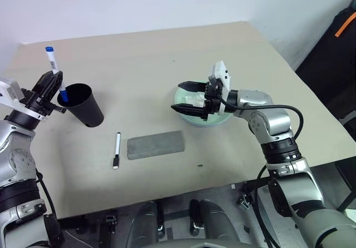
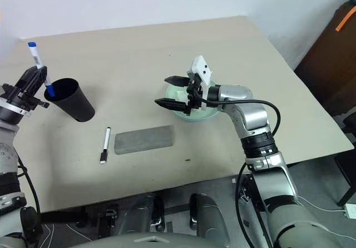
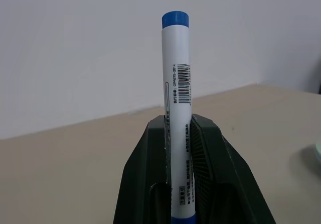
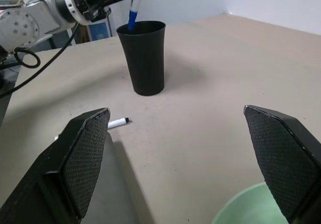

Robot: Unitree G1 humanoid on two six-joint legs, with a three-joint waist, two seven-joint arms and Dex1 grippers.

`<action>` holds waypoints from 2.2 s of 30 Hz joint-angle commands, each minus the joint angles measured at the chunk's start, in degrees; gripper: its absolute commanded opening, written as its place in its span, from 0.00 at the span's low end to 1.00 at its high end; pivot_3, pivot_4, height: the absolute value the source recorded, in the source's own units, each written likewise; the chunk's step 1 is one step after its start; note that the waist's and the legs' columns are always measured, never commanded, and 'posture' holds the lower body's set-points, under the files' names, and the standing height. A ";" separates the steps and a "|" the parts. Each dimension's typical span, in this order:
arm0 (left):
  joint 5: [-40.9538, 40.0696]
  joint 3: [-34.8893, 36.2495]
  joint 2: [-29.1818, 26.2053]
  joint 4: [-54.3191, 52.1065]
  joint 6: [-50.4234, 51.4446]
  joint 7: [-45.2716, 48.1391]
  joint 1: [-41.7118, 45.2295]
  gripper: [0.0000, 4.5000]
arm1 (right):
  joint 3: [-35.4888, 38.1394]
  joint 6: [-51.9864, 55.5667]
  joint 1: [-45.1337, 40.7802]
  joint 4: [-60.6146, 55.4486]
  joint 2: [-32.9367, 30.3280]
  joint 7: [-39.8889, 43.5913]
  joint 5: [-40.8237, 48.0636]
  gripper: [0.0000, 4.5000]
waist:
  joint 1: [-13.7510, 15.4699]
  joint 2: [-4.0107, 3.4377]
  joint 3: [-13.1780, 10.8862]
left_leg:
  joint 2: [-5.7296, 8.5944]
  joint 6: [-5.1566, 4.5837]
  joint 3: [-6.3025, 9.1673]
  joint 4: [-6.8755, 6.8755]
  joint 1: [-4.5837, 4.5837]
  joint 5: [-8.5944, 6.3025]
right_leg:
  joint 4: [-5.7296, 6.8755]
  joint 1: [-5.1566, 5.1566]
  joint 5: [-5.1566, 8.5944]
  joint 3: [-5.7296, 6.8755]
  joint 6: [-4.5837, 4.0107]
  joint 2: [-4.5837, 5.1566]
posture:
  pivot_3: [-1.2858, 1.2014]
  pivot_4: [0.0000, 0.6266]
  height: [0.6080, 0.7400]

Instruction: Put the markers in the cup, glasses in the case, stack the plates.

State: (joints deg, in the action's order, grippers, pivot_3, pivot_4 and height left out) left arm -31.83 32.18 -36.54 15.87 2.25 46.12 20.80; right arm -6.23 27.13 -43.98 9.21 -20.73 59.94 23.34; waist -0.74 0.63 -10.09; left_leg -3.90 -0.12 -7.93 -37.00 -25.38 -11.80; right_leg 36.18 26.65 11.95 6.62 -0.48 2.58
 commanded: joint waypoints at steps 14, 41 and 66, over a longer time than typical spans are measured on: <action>0.26 -2.15 -0.49 1.42 -2.14 0.10 0.84 0.22 | 1.40 -0.67 -0.94 -1.71 -0.63 -1.53 0.52 1.00 | -0.01 0.00 0.00 | 0.00 -0.01 0.00 0.00 0.00 0.01 | 0.01 0.00 0.00 0.00 0.00 0.00 | 0.52 0.24 1.00; -8.13 3.08 -12.11 -34.58 30.74 -11.51 -11.95 0.99 | 3.02 -5.47 -4.45 5.98 -0.61 2.47 0.25 1.00 | -0.41 0.02 -0.04 | 0.00 0.01 0.01 0.04 0.01 -0.01 | -0.01 0.01 0.01 -0.03 0.01 0.00 | 0.52 0.24 1.00; -15.90 -1.11 -3.45 -55.83 65.39 -40.88 -22.80 0.99 | 4.24 -7.48 -1.86 2.66 -2.91 9.97 2.84 1.00 | 0.10 -0.08 -0.11 | 0.05 0.04 0.12 0.10 -0.03 -0.03 | -0.13 0.00 0.12 -0.04 -0.20 0.06 | 0.52 0.24 1.00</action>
State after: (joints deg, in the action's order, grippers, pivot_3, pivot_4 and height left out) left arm -48.51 32.04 -40.21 -38.87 66.23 7.72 -2.90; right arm -3.73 20.97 -45.52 13.43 -23.34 70.76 26.03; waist -0.64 0.55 -10.20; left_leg -3.85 -0.08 -7.80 -36.92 -25.41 -11.83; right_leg 36.06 26.64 12.06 6.59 -0.68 2.63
